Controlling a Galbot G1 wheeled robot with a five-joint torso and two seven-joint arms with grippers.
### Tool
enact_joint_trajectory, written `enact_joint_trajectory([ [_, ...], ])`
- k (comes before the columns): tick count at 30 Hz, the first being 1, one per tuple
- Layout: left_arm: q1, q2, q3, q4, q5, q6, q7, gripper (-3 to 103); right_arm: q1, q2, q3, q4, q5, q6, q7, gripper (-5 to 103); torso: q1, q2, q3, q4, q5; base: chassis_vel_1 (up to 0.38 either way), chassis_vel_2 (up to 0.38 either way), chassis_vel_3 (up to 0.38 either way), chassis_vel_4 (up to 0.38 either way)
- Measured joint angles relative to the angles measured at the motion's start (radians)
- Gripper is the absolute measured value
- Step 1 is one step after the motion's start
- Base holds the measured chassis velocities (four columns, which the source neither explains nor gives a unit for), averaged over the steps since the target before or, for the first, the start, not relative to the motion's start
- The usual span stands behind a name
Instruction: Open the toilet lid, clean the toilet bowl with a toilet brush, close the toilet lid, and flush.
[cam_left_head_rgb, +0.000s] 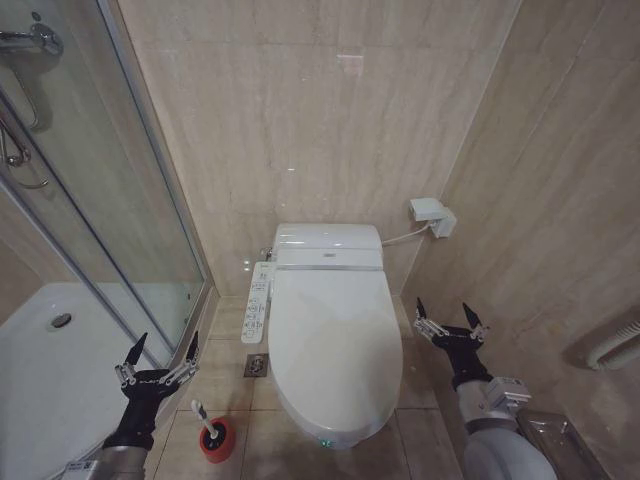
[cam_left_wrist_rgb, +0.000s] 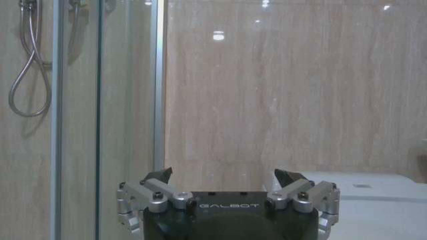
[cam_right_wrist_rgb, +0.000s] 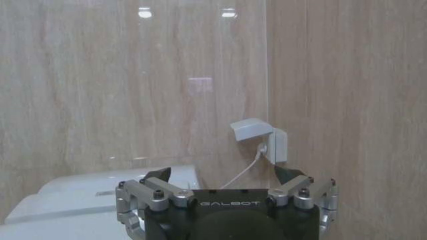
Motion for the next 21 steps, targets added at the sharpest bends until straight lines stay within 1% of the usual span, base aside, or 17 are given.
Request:
enact_joint_trajectory([
  [11, 0.0, 0.0, 0.0, 0.0, 0.0, 0.0, 0.0, 100, 0.0, 0.0, 0.0, 0.0, 0.0, 0.0, 0.0, 100, 0.0, 0.0, 0.0, 0.0, 0.0, -0.001, 0.005, 0.004, -0.002],
  [21, 0.0, 0.0, 0.0, 0.0, 0.0, 0.0, 0.0, 100, 0.001, 0.0, 0.0, -0.001, 0.0, 0.0, 0.0, 100, 0.001, 0.0, 0.0, 0.0001, 0.0, -0.081, 0.097, 0.099, -0.097],
])
